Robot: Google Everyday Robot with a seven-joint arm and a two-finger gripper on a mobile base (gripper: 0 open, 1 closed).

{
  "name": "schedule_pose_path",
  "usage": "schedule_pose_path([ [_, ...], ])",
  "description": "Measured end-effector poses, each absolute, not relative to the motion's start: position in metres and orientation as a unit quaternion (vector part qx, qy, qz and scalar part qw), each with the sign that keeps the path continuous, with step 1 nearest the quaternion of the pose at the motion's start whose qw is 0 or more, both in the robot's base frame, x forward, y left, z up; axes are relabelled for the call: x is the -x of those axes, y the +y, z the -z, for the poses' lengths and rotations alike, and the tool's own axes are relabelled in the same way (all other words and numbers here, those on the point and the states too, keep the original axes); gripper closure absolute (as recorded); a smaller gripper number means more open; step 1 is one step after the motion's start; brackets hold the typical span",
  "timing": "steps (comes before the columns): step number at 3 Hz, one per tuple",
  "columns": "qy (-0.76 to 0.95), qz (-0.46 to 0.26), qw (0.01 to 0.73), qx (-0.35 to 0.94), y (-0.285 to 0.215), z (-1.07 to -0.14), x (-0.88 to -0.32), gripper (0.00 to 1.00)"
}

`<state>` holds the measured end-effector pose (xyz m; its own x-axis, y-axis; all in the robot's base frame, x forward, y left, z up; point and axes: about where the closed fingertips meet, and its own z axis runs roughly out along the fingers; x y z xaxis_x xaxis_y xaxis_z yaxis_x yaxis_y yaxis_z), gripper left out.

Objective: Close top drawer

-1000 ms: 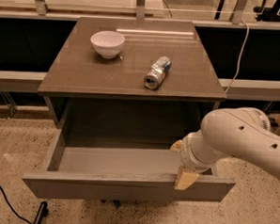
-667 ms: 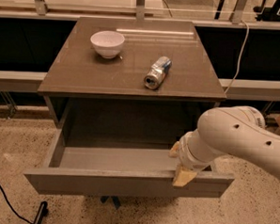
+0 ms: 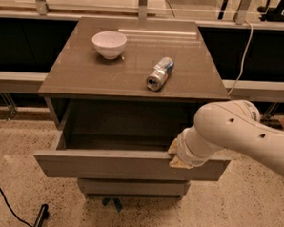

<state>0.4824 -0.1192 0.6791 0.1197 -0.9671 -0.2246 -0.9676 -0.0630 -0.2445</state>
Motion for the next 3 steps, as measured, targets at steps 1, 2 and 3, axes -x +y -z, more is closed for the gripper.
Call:
schedule_pose_path([
  [1, 0.655, -0.002, 0.177, 0.735, -0.113, -0.683, -0.515, 0.58],
  [2, 0.645, -0.008, 0.192, 0.739, -0.106, -0.689, -0.552, 0.4],
  [3, 0.645, -0.009, 0.193, 0.74, -0.106, -0.689, -0.554, 0.17],
])
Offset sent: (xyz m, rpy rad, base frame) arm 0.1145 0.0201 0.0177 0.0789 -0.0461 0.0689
